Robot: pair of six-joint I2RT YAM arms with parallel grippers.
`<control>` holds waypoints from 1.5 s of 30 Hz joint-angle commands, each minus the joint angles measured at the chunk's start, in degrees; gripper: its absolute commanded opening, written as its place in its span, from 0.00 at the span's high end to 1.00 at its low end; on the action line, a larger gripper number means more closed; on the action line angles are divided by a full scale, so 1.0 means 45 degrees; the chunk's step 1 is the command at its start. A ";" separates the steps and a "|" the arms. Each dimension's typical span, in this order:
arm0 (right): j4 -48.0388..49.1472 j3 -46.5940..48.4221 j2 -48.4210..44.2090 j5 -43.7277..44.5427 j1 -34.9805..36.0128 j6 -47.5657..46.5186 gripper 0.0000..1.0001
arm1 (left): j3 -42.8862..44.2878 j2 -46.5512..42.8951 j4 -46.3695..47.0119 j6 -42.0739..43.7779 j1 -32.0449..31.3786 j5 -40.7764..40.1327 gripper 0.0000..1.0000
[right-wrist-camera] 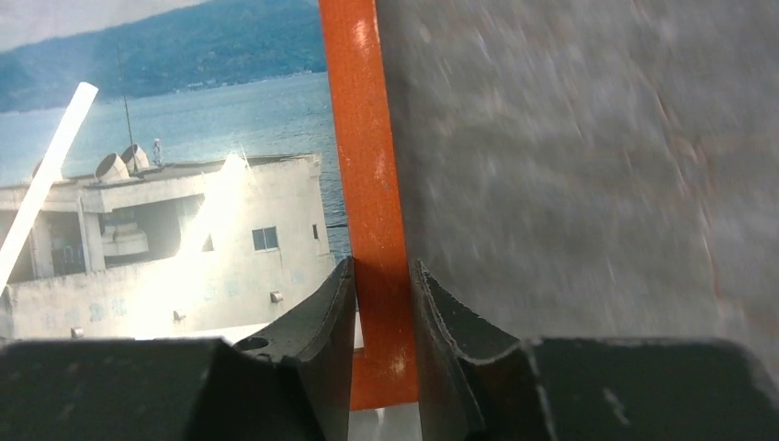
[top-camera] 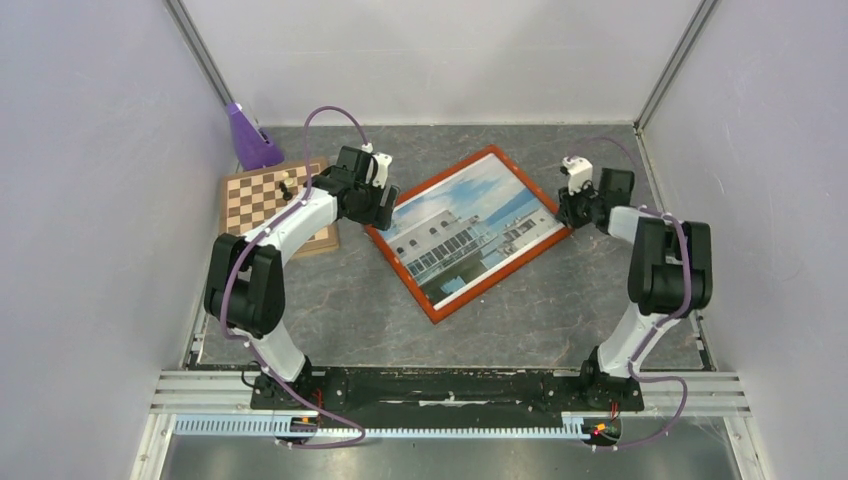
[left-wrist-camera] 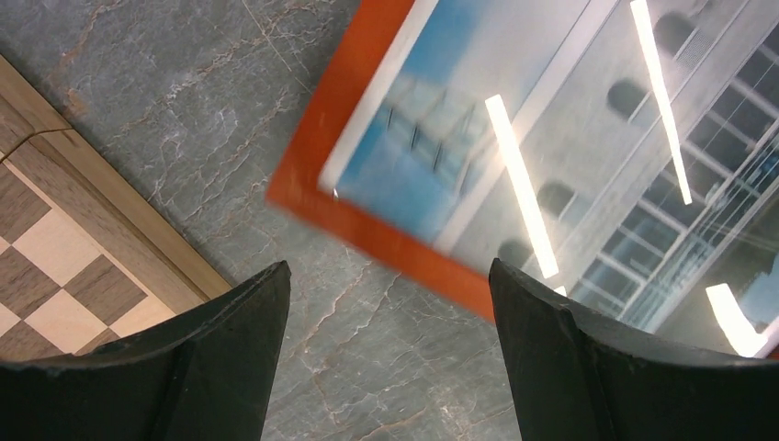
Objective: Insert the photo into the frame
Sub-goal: Adjust the photo frame at the center of the board.
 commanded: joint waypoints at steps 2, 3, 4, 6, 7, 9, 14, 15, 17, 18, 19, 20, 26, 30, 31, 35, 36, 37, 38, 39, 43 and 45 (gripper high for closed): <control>-0.0268 -0.2075 -0.2393 0.2315 -0.0389 0.0694 1.00 | 0.0087 -0.0585 0.0174 0.0578 0.0052 0.0233 0.15; -0.0409 -0.2397 -0.2769 0.2504 -0.0378 0.0831 1.00 | 0.0106 -0.0580 0.0176 0.0554 0.0040 0.0264 0.15; -0.0581 -0.2724 -0.3240 0.2693 -0.0366 0.0952 1.00 | 0.0125 -0.0597 0.0152 0.0539 0.0045 0.0274 0.15; -0.1191 -0.3235 -0.3971 0.2933 -0.0372 0.1253 1.00 | 0.0180 -0.0610 0.0139 0.0538 0.0057 0.0310 0.15; -0.1471 -0.3393 -0.4293 0.3012 -0.0372 0.1370 1.00 | 0.0203 -0.0615 0.0120 0.0530 0.0041 0.0311 0.15; -0.2048 -0.3766 -0.4987 0.3170 -0.0372 0.1489 1.00 | 0.0223 -0.0650 0.0089 0.0513 0.0044 0.0337 0.15; -0.3091 -0.4501 -0.6201 0.3373 -0.0372 0.1826 0.94 | 0.0205 -0.0777 0.0099 0.0525 0.0040 0.0309 0.15; -0.3254 -0.4574 -0.6383 0.3313 -0.0372 0.1907 0.90 | 0.0159 -0.0802 0.0099 0.0527 0.0042 0.0282 0.15; -0.3472 -0.4807 -0.6885 0.3075 -0.0372 0.2013 0.85 | 0.0061 -0.0897 0.0104 0.0558 0.0039 0.0198 0.15; -0.3537 -0.4919 -0.7106 0.2964 -0.0370 0.2088 0.81 | -0.0002 -0.0949 0.0107 0.0575 0.0052 0.0159 0.15; -0.3571 -0.5041 -0.7412 0.2833 -0.0372 0.2145 0.76 | -0.0056 -0.1019 0.0121 0.0598 0.0057 0.0129 0.15; -0.3566 -0.5120 -0.7651 0.2815 -0.0372 0.2218 0.69 | -0.0105 -0.1074 0.0138 0.0624 0.0040 0.0042 0.15; -0.3316 -0.5289 -0.9679 0.3120 -0.0372 0.2448 0.23 | -0.0355 -0.1512 0.0034 0.0733 0.0105 -0.0464 0.15; -0.2841 -0.5256 -1.0945 0.3674 -0.0392 0.2374 0.11 | -0.0888 -0.2313 0.0461 0.0569 0.0433 -0.0654 0.14; -0.2704 -0.5238 -1.1232 0.3799 -0.0392 0.2343 0.09 | -0.0976 -0.2584 0.0531 0.0495 0.0573 -0.0657 0.14; -0.2358 -0.5118 -1.1818 0.4378 -0.0408 0.2459 0.02 | -0.1424 -0.3531 0.0865 0.0048 0.1461 -0.0530 0.13; -0.2349 -0.5000 -1.1797 0.4607 -0.0457 0.2592 0.02 | -0.1519 -0.3770 0.0913 -0.0069 0.1676 -0.0408 0.12; -0.2365 -0.4920 -1.1764 0.4809 -0.0520 0.2672 0.02 | -0.1597 -0.3976 0.0926 -0.0169 0.1930 -0.0278 0.09; -0.2367 -0.4835 -1.1736 0.5043 -0.0562 0.2722 0.02 | -0.1645 -0.4197 0.0892 -0.0193 0.2117 -0.0102 0.07; -0.2359 -0.4781 -1.1735 0.5268 -0.0598 0.2749 0.02 | -0.1643 -0.4372 0.0801 -0.0200 0.2309 0.0020 0.06; -0.2323 -0.4595 -1.1780 0.6008 -0.0636 0.3095 0.02 | -0.1818 -0.5324 0.0789 -0.0103 0.2574 0.0045 0.00; -0.2339 -0.4492 -1.1849 0.6010 -0.0646 0.3347 0.02 | -0.2036 -0.5835 0.0977 -0.0200 0.2577 0.0120 0.00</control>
